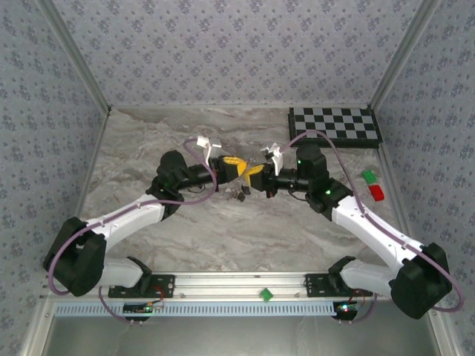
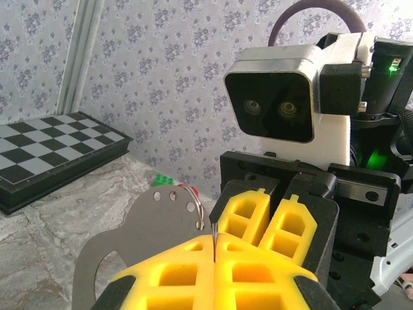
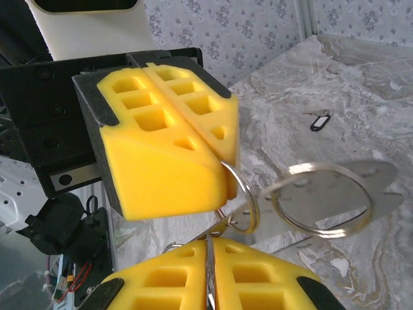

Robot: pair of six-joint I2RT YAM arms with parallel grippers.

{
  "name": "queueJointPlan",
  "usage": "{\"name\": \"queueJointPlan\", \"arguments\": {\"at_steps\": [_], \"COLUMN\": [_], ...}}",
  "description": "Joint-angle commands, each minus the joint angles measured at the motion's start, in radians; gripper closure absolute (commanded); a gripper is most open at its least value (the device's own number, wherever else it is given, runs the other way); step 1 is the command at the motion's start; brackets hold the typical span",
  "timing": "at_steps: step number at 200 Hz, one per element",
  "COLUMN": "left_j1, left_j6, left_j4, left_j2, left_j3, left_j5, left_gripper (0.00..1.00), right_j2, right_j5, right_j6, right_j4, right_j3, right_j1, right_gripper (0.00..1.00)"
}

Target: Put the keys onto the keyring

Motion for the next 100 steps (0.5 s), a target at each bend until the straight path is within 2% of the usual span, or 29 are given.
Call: {"name": "queueJointPlan", "arguments": {"at_steps": [1,37,58,100], "left_j1": [-0.014,-0.012,-0.013,-0.017], "left_j6": [-0.026,-0.043,-0.036,-0.039], "left_j4": [0.091,0.106,0.101,0.096], "left_j2": [0.011,0.033,0.021,0.013], "left_j3": [0.007,0.012,0.007,0.011], "left_j5": [0.039,0.036,-0.002,-0.044], "left_gripper": [1.0,1.0,1.0,1.0], "right_j2": [-0.049,-0.06,-0.079,-0.137], "right_j5": [0.027,0.005,0.032,0.194], "right_j6": [-0.017,0.005,0.017,0.019], "right_j4": [0.046,0.059,0.056,0.09], "right_j3": [-0.011,-0.019,-0.037,-0.101], "right_j1": [-0.018,-0.044,-0.043,0.031], "right_gripper": [0.9,0.89,0.77,0.75]}}
